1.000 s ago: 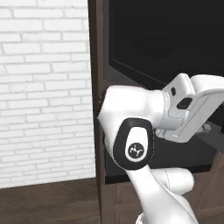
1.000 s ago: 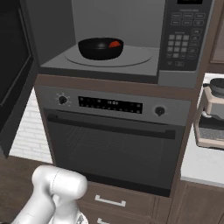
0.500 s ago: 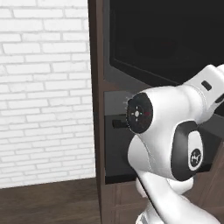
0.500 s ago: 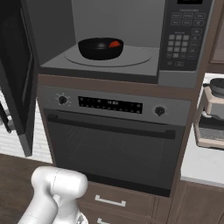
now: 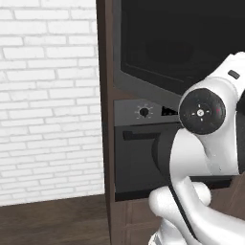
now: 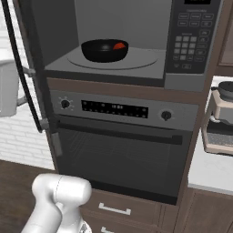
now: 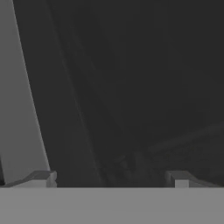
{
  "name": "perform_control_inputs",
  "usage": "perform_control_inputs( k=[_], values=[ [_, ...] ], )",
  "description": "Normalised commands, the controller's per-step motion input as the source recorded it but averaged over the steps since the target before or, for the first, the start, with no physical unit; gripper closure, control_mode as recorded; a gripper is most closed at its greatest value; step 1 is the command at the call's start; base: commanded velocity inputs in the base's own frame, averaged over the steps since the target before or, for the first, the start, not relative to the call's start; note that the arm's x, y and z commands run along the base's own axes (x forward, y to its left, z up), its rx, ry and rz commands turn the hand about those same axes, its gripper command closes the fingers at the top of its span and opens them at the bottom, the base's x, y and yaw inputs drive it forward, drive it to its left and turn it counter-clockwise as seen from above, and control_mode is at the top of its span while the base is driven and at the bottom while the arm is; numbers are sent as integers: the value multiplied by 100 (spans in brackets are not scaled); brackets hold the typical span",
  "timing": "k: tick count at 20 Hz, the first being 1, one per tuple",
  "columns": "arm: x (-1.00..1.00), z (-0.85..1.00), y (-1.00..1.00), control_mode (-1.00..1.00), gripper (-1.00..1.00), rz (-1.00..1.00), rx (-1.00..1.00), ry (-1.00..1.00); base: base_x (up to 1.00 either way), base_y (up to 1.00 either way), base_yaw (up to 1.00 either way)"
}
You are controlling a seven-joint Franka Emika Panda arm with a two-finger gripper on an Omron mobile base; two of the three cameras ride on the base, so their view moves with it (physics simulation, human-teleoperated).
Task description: Pick the bell pepper from the sink and place it in the bowl. Then pick the bowl and place it in the microwave. Then close the microwave door and press the start button.
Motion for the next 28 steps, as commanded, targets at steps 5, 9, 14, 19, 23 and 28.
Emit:
perform_control_inputs(
  k=[5, 9, 14, 19, 23, 28],
  values=[
    [83, 0, -21, -100, -100, 27, 0, -2, 0, 0, 0],
    [72, 0, -33, -100, -100, 21, 0, -6, 0, 0, 0],
    [65, 0, -26, -100, -100, 21, 2, -2, 0, 0, 0],
    [57, 0, -16, -100, -100, 22, 3, 0, 0, 0, 0],
    [48, 5, -5, -100, -100, 20, 2, 0, 0, 0, 0],
    [43, 0, -1, -100, -100, 20, 1, 0, 0, 0, 0]
  ],
)
